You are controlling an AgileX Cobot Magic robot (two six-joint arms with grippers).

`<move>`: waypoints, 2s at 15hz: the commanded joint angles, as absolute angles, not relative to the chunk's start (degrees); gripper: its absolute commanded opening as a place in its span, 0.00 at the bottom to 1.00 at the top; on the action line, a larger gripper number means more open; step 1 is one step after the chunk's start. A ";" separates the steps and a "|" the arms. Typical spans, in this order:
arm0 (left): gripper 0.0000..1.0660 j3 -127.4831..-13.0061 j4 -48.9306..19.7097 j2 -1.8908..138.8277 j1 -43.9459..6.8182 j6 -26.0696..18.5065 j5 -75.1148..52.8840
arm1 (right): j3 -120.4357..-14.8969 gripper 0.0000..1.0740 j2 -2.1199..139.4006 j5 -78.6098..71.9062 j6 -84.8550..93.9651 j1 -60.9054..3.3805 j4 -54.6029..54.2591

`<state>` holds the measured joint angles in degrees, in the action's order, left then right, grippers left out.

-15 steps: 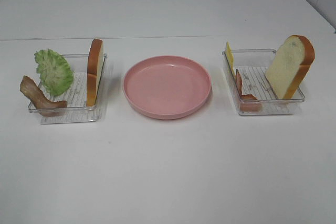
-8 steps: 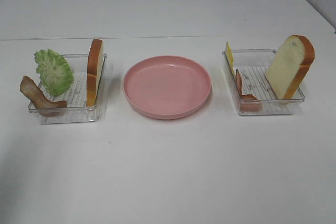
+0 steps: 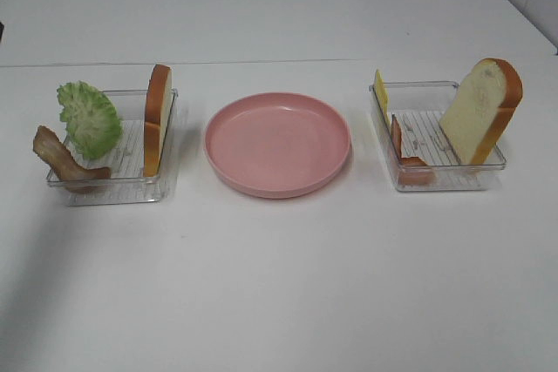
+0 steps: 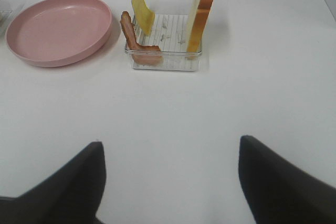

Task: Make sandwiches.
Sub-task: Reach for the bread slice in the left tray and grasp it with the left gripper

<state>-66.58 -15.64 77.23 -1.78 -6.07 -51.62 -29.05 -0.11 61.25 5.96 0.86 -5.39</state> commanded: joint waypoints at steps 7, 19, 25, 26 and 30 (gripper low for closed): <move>0.67 -95.34 -2.86 105.20 -16.21 9.40 -69.39 | -28.82 0.64 -1.03 60.85 6.59 1.20 -5.67; 0.67 -111.78 1.26 126.68 -21.54 15.13 -70.59 | -28.82 0.64 -1.03 60.85 6.59 1.20 -5.67; 0.67 -111.84 3.21 129.83 -21.54 15.13 -68.41 | -28.82 0.64 -1.03 60.85 6.59 1.20 -5.67; 0.63 -111.84 3.21 129.83 -21.54 15.24 -67.61 | -28.82 0.64 -1.03 60.85 6.59 1.20 -5.67; 0.28 -111.84 3.21 129.83 -21.54 15.53 -65.20 | -28.82 0.64 -1.03 60.85 6.59 1.20 -5.67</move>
